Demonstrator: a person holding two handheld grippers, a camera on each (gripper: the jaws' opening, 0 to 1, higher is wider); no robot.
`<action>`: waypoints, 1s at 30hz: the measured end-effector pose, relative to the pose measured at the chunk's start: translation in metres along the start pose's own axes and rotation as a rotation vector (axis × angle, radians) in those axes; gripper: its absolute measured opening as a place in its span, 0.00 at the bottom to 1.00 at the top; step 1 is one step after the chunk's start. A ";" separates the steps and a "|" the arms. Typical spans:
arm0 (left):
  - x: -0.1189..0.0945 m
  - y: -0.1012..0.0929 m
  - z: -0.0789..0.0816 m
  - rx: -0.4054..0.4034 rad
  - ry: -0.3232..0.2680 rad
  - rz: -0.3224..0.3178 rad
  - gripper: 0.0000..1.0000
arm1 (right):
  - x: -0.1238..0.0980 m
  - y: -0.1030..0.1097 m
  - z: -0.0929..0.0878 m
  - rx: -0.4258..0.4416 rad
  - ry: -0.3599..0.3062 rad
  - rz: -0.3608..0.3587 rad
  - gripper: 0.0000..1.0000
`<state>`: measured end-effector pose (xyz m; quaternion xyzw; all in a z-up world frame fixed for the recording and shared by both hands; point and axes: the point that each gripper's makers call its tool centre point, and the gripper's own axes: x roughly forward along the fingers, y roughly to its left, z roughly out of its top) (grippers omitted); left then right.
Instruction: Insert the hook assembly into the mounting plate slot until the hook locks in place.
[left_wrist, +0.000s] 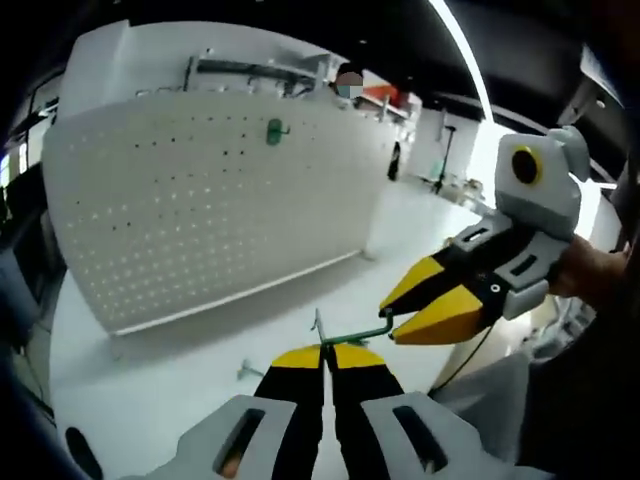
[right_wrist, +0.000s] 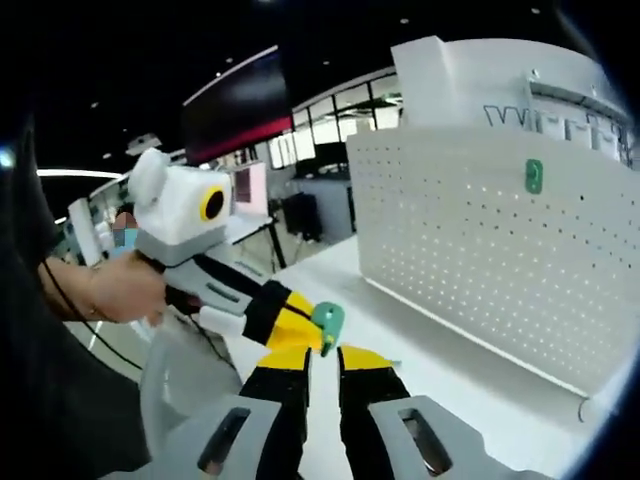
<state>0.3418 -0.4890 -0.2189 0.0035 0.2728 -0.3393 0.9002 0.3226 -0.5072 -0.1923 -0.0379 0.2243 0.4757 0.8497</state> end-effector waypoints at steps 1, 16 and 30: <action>0.000 -0.001 0.001 0.002 -0.004 -0.003 0.01 | 0.000 0.000 0.000 0.010 -0.004 -0.003 0.08; 0.000 -0.007 0.015 -0.013 -0.076 -0.003 0.01 | 0.003 -0.008 0.014 0.094 -0.089 -0.061 0.06; -0.002 -0.010 0.025 -0.028 -0.128 0.000 0.01 | 0.002 -0.009 0.016 0.104 -0.118 -0.075 0.02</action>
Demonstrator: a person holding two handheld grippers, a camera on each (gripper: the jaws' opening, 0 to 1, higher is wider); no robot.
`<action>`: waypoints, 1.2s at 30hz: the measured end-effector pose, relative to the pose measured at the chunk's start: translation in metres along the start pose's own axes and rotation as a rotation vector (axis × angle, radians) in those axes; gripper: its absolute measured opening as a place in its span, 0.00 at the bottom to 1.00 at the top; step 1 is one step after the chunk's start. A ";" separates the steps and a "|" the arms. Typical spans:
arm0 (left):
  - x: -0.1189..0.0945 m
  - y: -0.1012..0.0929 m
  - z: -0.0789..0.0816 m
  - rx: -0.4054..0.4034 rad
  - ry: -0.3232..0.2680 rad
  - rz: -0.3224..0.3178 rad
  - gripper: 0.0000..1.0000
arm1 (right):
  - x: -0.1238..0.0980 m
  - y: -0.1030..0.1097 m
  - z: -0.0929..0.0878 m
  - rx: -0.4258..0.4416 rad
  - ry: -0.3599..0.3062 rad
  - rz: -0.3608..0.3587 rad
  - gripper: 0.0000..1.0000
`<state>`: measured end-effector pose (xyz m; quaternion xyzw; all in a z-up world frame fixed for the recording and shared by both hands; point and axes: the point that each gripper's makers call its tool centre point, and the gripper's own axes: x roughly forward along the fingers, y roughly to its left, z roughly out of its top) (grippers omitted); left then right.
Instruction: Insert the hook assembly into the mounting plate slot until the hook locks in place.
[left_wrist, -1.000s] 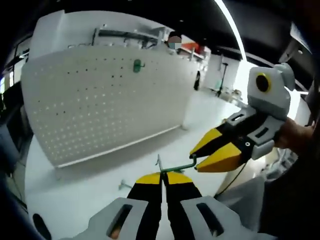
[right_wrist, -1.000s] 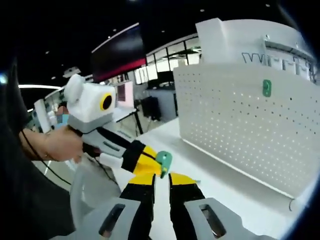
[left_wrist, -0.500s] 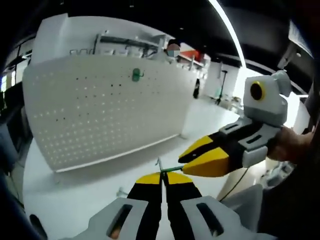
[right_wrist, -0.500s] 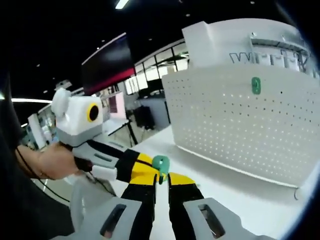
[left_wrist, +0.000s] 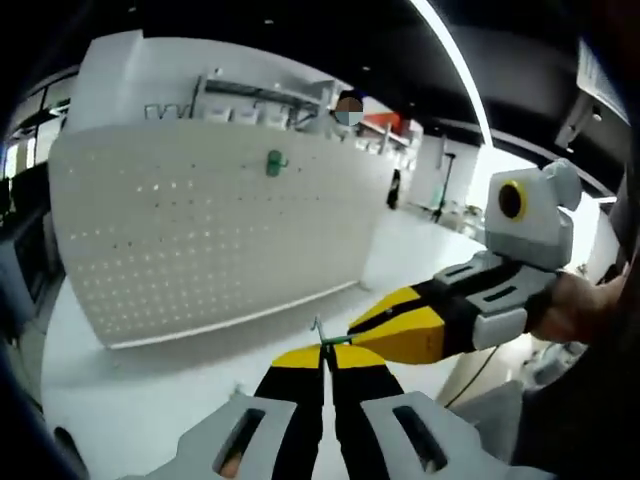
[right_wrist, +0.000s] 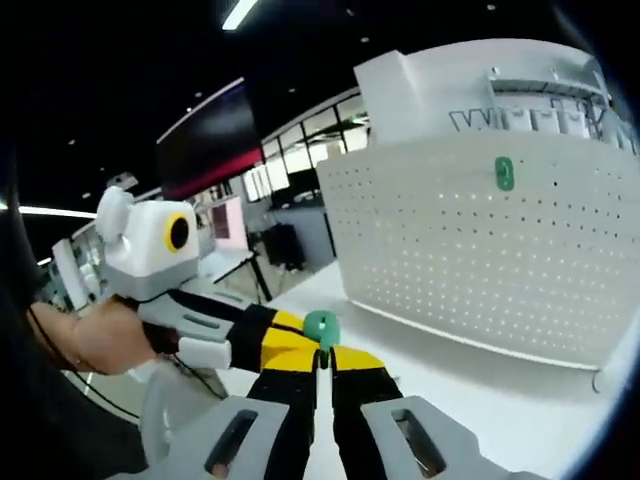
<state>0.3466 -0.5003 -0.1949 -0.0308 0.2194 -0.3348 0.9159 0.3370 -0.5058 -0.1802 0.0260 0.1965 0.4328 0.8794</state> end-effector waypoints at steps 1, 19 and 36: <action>-0.001 0.000 0.001 -0.002 -0.006 -0.001 0.01 | -0.001 0.000 0.001 0.003 -0.008 0.002 0.02; -0.007 -0.003 0.014 -0.038 -0.067 0.005 0.01 | -0.004 0.004 0.016 -0.040 -0.070 -0.009 0.02; -0.008 -0.002 0.016 -0.048 -0.068 -0.006 0.01 | -0.005 0.007 0.019 -0.090 -0.081 -0.003 0.01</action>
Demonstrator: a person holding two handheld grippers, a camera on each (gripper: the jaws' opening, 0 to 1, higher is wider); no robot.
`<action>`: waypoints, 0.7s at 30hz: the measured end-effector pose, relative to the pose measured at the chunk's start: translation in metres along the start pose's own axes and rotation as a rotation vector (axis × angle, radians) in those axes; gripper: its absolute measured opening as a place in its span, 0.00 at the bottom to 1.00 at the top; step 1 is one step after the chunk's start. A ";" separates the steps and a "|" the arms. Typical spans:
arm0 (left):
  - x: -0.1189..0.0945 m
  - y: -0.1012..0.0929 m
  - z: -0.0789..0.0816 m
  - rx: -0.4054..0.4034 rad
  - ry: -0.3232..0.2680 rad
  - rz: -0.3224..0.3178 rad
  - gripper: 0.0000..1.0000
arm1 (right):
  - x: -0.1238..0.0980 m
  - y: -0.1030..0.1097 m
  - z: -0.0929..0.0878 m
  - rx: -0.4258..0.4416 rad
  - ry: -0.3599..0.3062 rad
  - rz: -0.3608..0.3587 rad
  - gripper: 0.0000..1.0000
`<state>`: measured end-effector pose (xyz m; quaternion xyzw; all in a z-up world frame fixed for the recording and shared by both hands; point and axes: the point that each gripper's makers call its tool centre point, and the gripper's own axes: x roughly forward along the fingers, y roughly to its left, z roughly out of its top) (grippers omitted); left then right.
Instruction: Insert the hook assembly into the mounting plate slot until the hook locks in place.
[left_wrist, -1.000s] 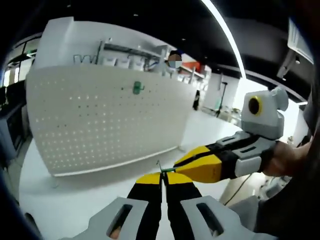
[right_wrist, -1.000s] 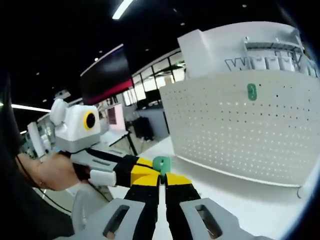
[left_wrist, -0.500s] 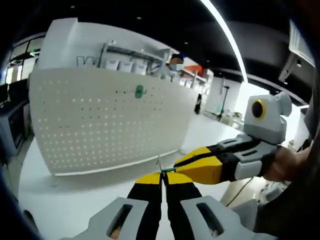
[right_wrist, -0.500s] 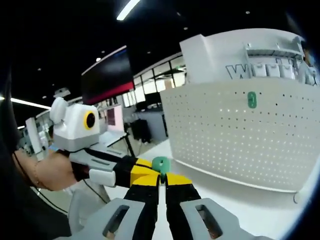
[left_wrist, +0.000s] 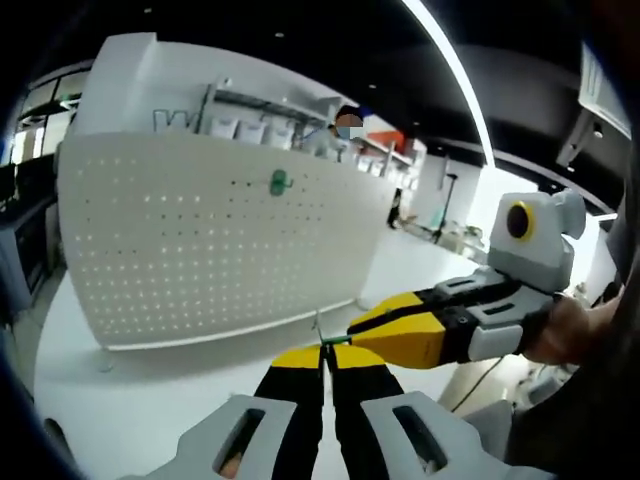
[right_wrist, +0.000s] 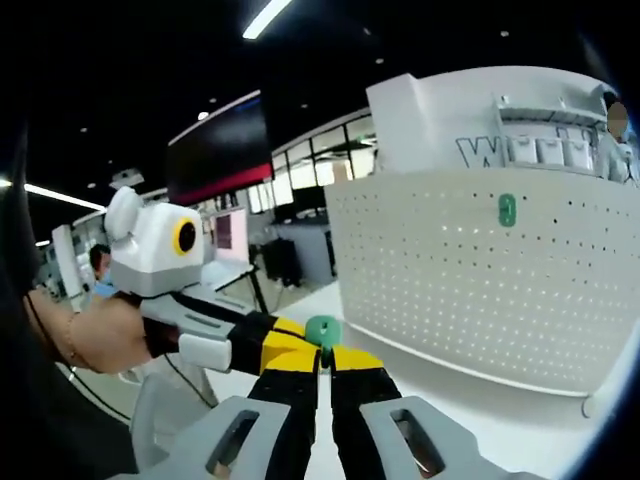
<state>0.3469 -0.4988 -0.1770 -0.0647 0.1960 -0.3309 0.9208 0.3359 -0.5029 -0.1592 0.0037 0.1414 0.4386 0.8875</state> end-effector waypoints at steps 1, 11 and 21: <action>0.000 0.000 0.000 0.004 0.001 -0.001 0.01 | 0.000 0.000 0.000 -0.003 0.002 0.002 0.01; 0.001 0.000 -0.007 0.105 0.034 -0.015 0.02 | 0.001 0.001 -0.009 0.001 0.037 0.019 0.00; 0.000 0.001 -0.004 0.091 -0.005 -0.041 0.09 | -0.003 -0.002 -0.004 0.052 -0.001 0.026 0.00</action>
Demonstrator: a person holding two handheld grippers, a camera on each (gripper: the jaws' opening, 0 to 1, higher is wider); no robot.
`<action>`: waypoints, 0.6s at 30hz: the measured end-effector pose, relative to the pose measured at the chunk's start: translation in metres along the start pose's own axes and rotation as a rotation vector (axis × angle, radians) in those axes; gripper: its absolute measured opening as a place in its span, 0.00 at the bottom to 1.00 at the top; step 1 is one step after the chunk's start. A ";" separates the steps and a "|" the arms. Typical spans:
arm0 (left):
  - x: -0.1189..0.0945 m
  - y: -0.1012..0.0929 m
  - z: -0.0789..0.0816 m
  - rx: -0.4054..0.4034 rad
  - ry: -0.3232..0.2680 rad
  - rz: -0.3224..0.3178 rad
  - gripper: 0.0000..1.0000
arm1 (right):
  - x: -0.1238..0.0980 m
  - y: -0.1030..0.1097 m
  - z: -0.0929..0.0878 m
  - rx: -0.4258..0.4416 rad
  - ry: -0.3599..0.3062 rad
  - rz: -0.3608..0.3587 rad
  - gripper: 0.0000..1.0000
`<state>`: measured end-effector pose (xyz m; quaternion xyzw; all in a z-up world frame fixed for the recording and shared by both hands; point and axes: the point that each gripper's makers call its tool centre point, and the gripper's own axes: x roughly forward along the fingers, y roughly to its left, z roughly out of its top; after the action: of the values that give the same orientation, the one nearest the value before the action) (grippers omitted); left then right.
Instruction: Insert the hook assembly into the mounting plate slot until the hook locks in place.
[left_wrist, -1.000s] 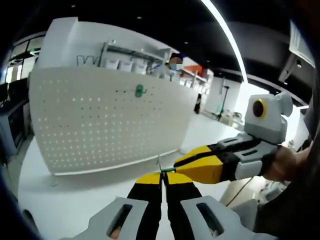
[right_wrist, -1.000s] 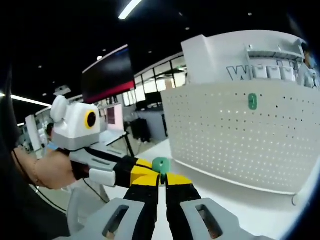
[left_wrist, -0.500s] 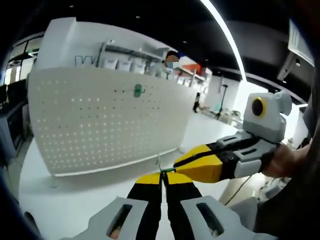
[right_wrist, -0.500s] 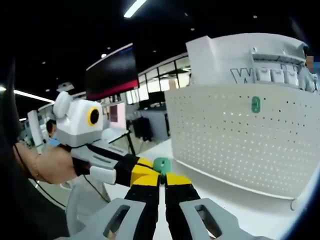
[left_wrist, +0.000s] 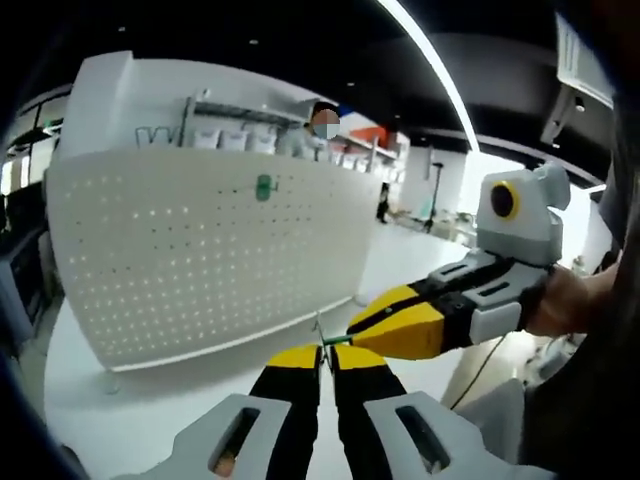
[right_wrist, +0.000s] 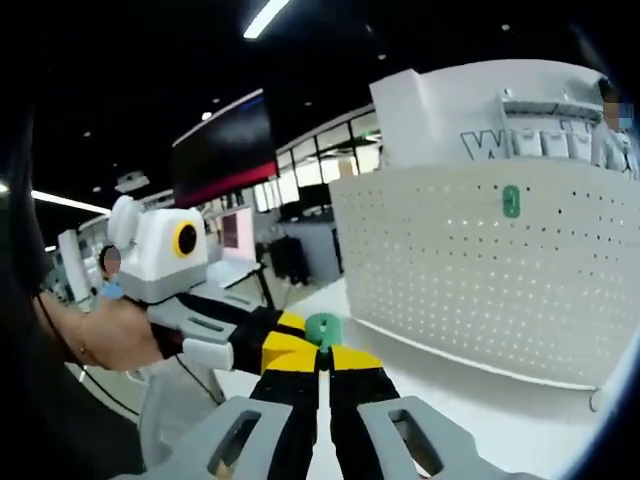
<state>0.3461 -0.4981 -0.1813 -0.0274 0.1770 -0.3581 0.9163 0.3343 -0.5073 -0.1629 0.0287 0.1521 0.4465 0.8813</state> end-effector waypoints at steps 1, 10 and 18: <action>0.000 0.000 -0.002 -0.009 0.006 -0.003 0.14 | -0.001 -0.001 0.001 0.003 -0.006 -0.004 0.00; 0.002 -0.006 -0.007 -0.042 0.018 -0.035 0.44 | -0.008 -0.005 0.003 -0.017 -0.010 -0.035 0.00; 0.002 -0.022 -0.006 -0.058 0.024 -0.115 0.75 | -0.022 -0.014 0.003 0.015 -0.014 -0.076 0.00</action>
<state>0.3312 -0.5159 -0.1833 -0.0595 0.1965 -0.4050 0.8910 0.3339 -0.5329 -0.1577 0.0325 0.1502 0.4112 0.8985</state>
